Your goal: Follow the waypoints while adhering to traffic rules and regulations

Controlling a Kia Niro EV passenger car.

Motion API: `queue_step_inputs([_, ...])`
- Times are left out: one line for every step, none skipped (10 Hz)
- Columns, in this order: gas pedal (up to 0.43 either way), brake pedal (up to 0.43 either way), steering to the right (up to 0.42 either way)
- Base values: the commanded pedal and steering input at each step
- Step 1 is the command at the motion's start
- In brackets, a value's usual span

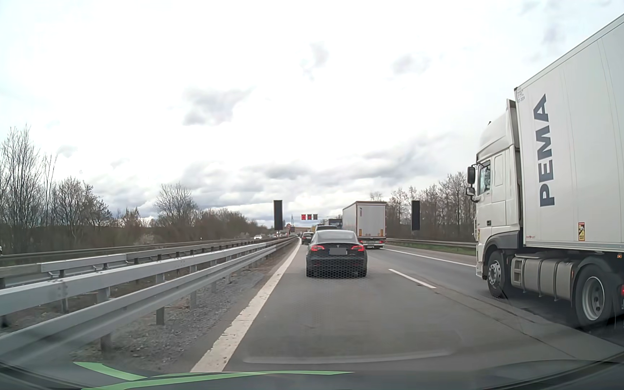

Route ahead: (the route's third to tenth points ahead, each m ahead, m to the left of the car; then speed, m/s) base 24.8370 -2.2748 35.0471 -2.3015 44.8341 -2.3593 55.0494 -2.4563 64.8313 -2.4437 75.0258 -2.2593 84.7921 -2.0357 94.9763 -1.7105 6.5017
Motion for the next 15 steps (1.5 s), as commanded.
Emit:
queue_step_inputs([0.0,0.0,0.0])
queue_step_inputs([0.0,0.0,0.0])
queue_step_inputs([0.0,0.0,0.0])
queue_step_inputs([0.0,0.0,0.0])
queue_step_inputs([0.0,0.0,0.0])
queue_step_inputs([0.0,0.0,0.0])
queue_step_inputs([0.0,0.0,0.0])
queue_step_inputs([0.008,0.0,-0.001])
queue_step_inputs([0.02,0.0,0.0])
queue_step_inputs([0.047,0.0,0.0])
queue_step_inputs([0.059,0.0,0.0])
queue_step_inputs([0.067,0.0,0.0])
queue_step_inputs([0.067,0.0,0.0])
queue_step_inputs([0.079,0.0,0.0])
queue_step_inputs([0.079,0.0,0.0])
